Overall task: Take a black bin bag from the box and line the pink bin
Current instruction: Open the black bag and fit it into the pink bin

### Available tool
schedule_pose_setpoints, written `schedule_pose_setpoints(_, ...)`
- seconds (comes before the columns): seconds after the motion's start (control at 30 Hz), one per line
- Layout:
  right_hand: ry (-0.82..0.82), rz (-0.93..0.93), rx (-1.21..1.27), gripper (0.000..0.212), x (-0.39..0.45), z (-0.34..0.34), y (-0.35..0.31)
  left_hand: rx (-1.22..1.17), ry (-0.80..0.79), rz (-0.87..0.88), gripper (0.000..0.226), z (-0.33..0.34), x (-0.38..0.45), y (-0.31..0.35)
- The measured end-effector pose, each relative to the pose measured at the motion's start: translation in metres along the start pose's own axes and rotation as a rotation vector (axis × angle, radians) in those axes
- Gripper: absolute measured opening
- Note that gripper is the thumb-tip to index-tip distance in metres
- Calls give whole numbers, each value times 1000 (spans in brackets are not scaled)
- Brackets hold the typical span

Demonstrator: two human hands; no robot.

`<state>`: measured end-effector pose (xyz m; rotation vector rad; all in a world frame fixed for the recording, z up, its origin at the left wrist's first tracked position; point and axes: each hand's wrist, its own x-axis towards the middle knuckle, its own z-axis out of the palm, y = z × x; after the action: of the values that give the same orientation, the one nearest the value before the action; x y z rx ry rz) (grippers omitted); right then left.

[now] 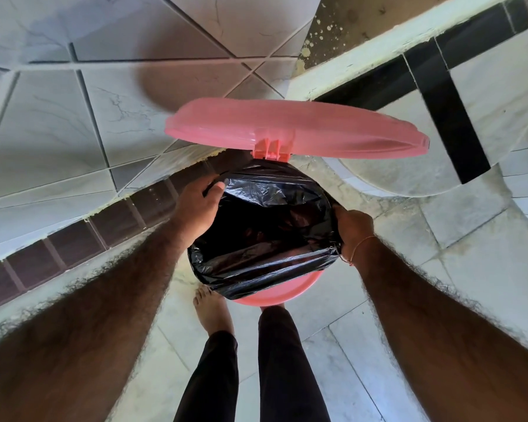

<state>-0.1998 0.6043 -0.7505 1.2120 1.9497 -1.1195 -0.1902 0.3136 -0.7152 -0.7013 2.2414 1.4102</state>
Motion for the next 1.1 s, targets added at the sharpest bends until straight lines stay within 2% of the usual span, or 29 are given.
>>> schedule_pose_setpoints(0.1, 100, -46, 199, 31, -6, 3, 3, 76, 65, 7, 23, 0, -5, -12)
schedule_pose_setpoints(0.2, 89, -31, 429, 32, -12, 4, 7, 85, 184, -40, 39, -2, -17, -22)
schedule_pose_setpoints(0.27, 75, -8, 497, 35, -19, 1, 10, 50, 263, -120, 45, -2, -29, -26)
schedule_pose_setpoints(0.33, 139, -25, 452, 23, -23, 1, 16, 38, 300, -191, 43, -1, -41, -33)
schedule_pose_setpoints(0.47, 348, -164, 103, 8, -49, 6, 29, 50, 306, -236, 18, 8, -61, -46)
schedule_pose_setpoints(0.5, 371, -216, 36, 9, -57, 8, 34, 21, 313, -246, 21, 11, -67, -47)
schedule_pose_setpoints(0.57, 386, -282, -31, 15, -70, 13, 43, -17, 314, -249, 43, 17, -76, -51)
schedule_pose_setpoints(0.63, 376, -260, -33, 24, -80, 18, 50, -34, 303, -243, 66, 22, -85, -53)
schedule_pose_setpoints(0.7, 357, -178, -1, 35, -89, 21, 56, -53, 305, -265, 76, 24, -92, -54)
schedule_pose_setpoints(0.8, 323, -114, -16, 41, -96, 23, 67, -109, 344, -329, 71, 26, -97, -60)
schedule_pose_setpoints(0.93, 262, -85, -66, 34, -106, 24, 80, -224, 351, -472, 70, 27, -105, -63)
schedule_pose_setpoints(1.1, 181, -185, -239, 22, -119, 36, 109, -256, 291, -486, 61, 49, -135, -57)
